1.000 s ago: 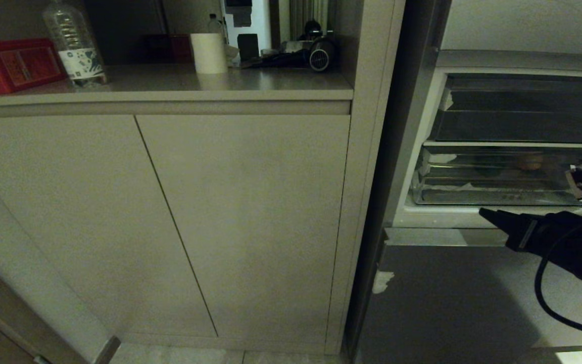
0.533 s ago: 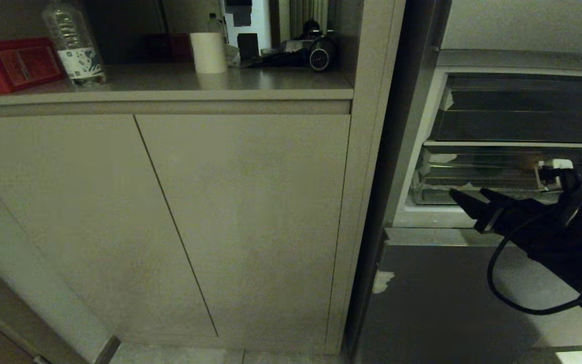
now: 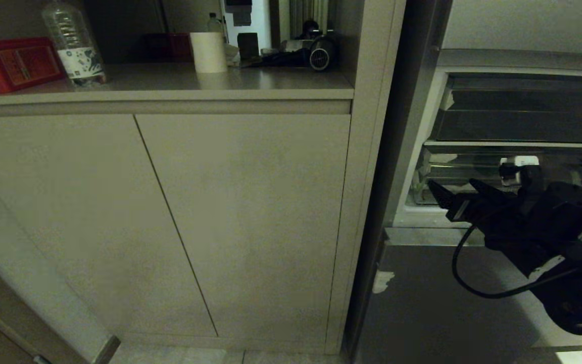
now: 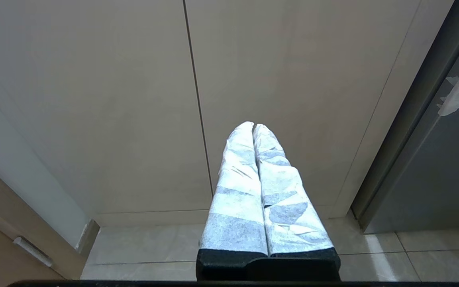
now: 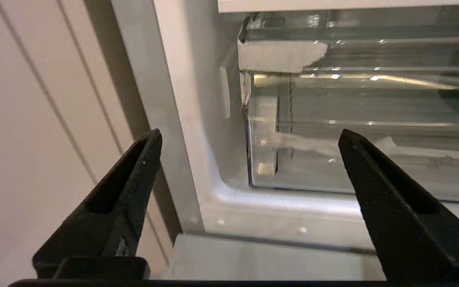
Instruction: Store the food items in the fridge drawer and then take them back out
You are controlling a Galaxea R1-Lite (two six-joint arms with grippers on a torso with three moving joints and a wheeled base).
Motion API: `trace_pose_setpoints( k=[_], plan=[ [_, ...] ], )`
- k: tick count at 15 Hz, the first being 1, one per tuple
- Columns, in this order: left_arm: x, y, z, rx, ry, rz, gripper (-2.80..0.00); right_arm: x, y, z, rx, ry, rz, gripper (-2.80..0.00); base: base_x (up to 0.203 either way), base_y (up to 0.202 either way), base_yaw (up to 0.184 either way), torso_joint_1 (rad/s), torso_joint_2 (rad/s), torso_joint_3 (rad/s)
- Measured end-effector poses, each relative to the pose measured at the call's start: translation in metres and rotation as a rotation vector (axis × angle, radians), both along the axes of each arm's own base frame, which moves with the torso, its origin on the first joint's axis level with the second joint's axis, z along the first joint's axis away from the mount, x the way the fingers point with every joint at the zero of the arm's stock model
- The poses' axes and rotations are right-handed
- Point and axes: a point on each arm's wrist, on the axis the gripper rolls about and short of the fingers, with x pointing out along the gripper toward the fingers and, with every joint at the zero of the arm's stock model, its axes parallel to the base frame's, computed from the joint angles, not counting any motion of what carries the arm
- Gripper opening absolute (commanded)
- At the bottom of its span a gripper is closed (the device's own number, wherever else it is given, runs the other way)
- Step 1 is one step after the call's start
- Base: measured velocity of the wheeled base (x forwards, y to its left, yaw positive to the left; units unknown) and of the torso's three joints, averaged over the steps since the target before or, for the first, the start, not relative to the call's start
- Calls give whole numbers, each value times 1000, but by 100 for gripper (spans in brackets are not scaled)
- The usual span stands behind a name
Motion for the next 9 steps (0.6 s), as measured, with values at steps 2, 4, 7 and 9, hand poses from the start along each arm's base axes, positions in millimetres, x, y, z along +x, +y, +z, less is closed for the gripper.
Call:
trace_pose_setpoints(
  k=[2, 4, 7, 9],
  plan=[
    [0, 0, 0, 0, 0, 0, -280, 7, 1, -2, 1, -3, -21, 0, 0, 0, 0, 0, 0, 0],
    [0, 0, 0, 0, 0, 0, -280, 14, 2, -5, 3, -4, -23, 0, 0, 0, 0, 0, 0, 0],
    [0, 0, 0, 0, 0, 0, -280, 24, 3, -5, 11, -15, -42, 0, 0, 0, 0, 0, 0, 0],
    [0, 0, 0, 0, 0, 0, -280, 30, 4, -7, 13, -18, -46, 0, 0, 0, 0, 0, 0, 0]
  ],
)
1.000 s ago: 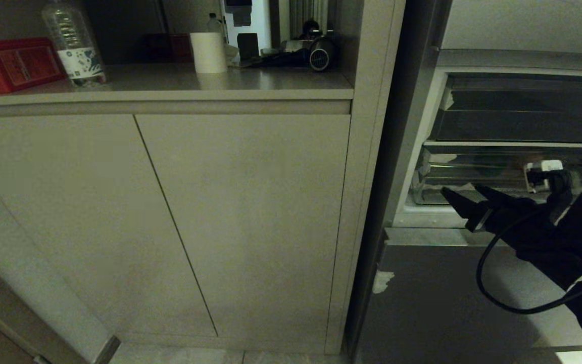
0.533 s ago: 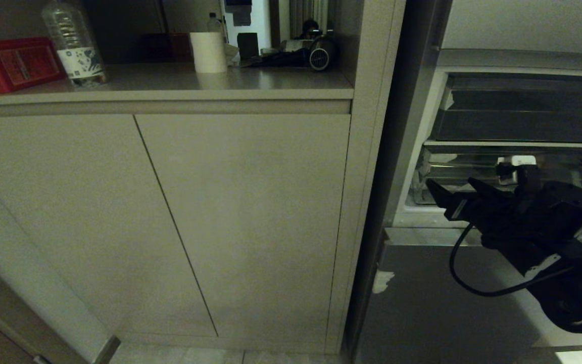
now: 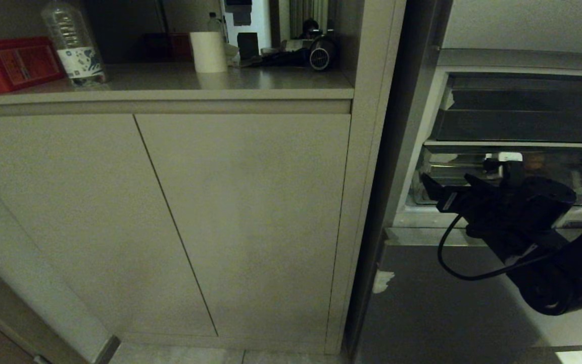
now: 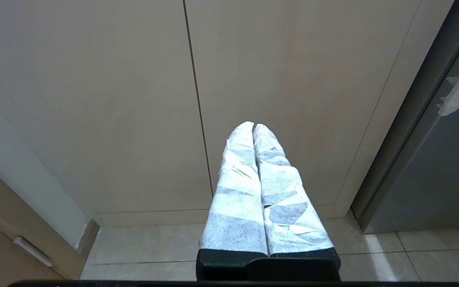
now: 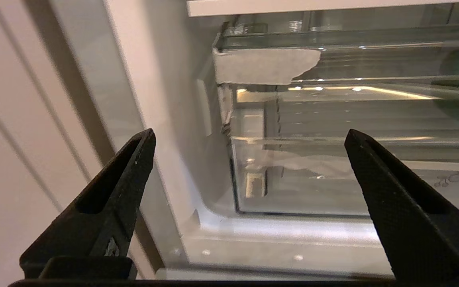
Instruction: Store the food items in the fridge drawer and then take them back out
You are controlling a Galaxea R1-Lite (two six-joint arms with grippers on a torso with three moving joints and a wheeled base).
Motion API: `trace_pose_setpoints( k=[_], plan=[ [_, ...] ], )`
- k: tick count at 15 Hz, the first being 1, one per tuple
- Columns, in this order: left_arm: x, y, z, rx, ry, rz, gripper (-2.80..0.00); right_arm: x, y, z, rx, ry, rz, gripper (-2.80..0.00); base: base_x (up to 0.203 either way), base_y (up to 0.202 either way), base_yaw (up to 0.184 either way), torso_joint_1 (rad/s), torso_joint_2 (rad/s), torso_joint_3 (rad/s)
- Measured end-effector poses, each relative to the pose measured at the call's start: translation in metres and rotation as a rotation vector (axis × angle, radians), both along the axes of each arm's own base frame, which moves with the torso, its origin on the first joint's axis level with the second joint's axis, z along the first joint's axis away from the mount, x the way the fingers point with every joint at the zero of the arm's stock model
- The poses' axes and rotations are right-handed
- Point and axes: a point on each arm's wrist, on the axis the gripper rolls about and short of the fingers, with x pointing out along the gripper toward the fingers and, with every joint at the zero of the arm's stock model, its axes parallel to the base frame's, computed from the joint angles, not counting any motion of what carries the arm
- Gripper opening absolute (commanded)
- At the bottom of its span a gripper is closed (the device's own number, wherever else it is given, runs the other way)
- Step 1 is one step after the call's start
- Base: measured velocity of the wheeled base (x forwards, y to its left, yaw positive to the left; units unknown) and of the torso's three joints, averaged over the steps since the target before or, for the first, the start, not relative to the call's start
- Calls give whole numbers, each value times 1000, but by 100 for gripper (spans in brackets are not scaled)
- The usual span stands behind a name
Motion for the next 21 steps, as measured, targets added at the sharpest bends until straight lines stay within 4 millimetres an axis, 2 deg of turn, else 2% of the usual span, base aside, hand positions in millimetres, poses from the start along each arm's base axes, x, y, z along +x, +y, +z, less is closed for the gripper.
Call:
trace_pose_setpoints(
  k=[6, 21],
  plan=[
    [0, 0, 0, 0, 0, 0, -280, 11, 1, -9, 7, 10, -2, 0, 0, 0, 0, 0, 0, 0],
    [0, 0, 0, 0, 0, 0, -280, 32, -3, -7, 26, -3, -31, 0, 0, 0, 0, 0, 0, 0]
  ],
)
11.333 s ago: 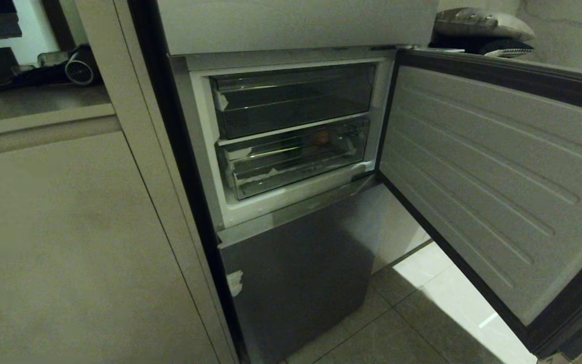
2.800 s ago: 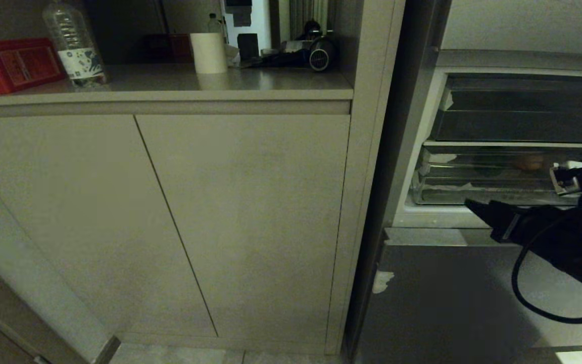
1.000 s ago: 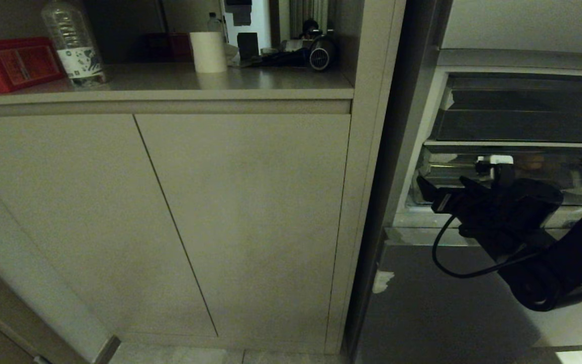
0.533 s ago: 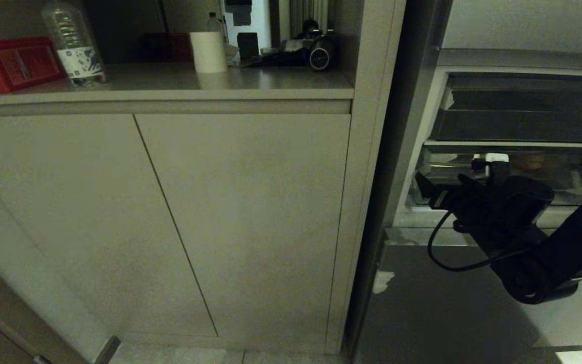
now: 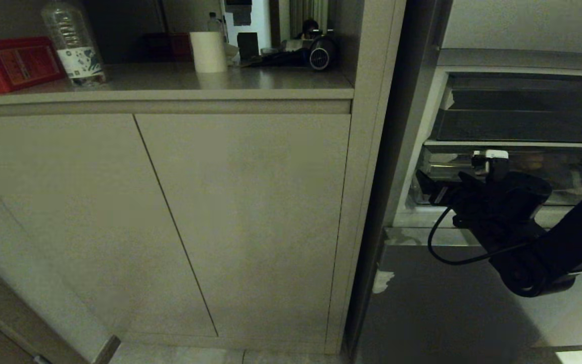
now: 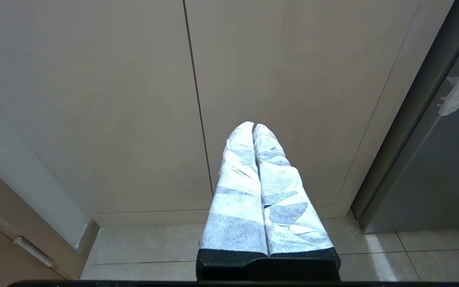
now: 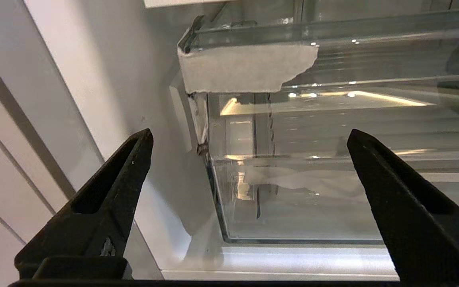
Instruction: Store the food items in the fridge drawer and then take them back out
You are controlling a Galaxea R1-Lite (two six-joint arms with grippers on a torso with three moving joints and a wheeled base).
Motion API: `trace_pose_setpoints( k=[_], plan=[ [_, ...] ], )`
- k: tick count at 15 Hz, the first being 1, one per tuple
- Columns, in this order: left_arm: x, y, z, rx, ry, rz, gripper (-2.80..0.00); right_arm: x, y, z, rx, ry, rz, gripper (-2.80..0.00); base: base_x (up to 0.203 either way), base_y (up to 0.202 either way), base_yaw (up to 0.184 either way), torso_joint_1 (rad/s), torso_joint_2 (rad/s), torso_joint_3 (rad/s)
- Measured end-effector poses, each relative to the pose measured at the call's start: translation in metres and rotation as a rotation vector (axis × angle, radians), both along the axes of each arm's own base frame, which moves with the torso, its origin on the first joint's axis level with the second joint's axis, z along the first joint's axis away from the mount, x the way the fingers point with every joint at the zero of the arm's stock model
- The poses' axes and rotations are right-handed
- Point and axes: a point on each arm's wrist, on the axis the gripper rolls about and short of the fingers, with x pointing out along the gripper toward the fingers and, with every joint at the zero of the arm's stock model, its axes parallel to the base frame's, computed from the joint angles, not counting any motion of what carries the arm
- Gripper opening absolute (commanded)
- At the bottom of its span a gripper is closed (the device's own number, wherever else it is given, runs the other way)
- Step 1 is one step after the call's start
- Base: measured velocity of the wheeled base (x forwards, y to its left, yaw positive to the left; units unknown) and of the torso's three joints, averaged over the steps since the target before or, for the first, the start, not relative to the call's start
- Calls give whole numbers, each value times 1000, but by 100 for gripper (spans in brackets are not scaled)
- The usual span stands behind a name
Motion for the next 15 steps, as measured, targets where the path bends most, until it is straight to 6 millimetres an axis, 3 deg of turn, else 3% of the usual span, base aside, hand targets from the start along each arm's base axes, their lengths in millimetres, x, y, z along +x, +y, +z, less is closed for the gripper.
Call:
trace_pose_setpoints(
  k=[9, 10, 11, 15],
  plan=[
    [0, 0, 0, 0, 0, 0, -280, 2, 0, 3, 1, -11, -2, 0, 0, 0, 0, 0, 0, 0],
    [0, 0, 0, 0, 0, 0, -280, 2, 0, 3, 1, -11, -3, -35, 0, 0, 0, 0, 0, 0],
    [0, 0, 0, 0, 0, 0, -280, 2, 0, 3, 2, -11, -4, -280, 0, 0, 0, 0, 0, 0],
    [0, 0, 0, 0, 0, 0, -280, 2, 0, 1, 0, -8, -7, -280, 0, 0, 0, 0, 0, 0]
  ],
)
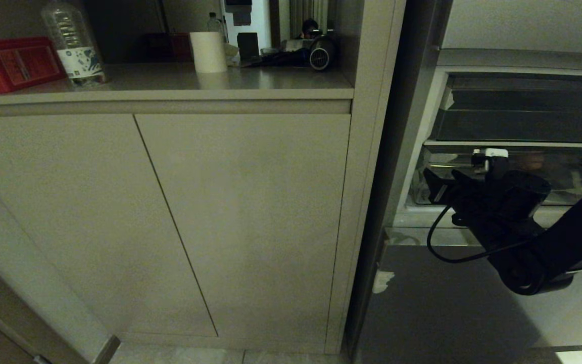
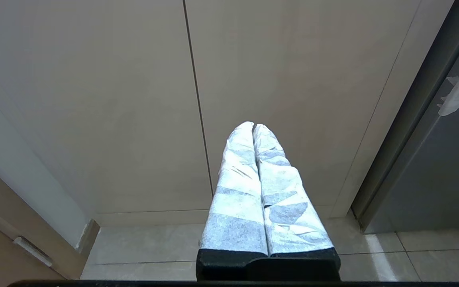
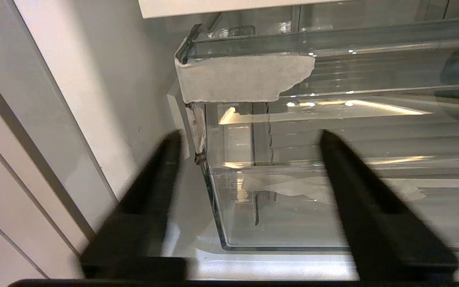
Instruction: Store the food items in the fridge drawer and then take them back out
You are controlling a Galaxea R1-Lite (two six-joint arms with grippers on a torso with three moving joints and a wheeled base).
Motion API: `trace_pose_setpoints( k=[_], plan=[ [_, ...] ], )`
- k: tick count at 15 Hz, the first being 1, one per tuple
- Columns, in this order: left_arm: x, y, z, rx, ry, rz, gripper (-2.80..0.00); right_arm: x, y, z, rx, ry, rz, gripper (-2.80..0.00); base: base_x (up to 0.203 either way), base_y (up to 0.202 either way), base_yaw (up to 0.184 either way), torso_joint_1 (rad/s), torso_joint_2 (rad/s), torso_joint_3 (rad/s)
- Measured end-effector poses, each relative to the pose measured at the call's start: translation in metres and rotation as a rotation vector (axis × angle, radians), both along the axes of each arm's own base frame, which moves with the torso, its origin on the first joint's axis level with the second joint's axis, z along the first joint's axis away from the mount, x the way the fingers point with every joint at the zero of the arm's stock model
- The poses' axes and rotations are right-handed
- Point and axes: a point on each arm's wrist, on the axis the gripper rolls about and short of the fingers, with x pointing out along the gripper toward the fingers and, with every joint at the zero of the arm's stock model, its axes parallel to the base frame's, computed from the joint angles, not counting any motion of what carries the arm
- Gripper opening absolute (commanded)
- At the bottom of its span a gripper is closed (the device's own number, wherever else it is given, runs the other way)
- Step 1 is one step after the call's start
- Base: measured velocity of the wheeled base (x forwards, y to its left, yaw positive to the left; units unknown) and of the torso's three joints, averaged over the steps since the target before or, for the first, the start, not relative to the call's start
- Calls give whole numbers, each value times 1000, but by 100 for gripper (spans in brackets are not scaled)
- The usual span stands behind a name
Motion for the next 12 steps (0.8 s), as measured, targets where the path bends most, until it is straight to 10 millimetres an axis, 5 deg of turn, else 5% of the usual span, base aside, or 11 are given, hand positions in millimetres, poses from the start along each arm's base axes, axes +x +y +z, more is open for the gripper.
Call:
trace_pose_setpoints(
  k=[12],
  plan=[
    [0, 0, 0, 0, 0, 0, -280, -3, 14, 0, 0, 11, 17, -280, 0, 0, 0, 0, 0, 0]
  ],
)
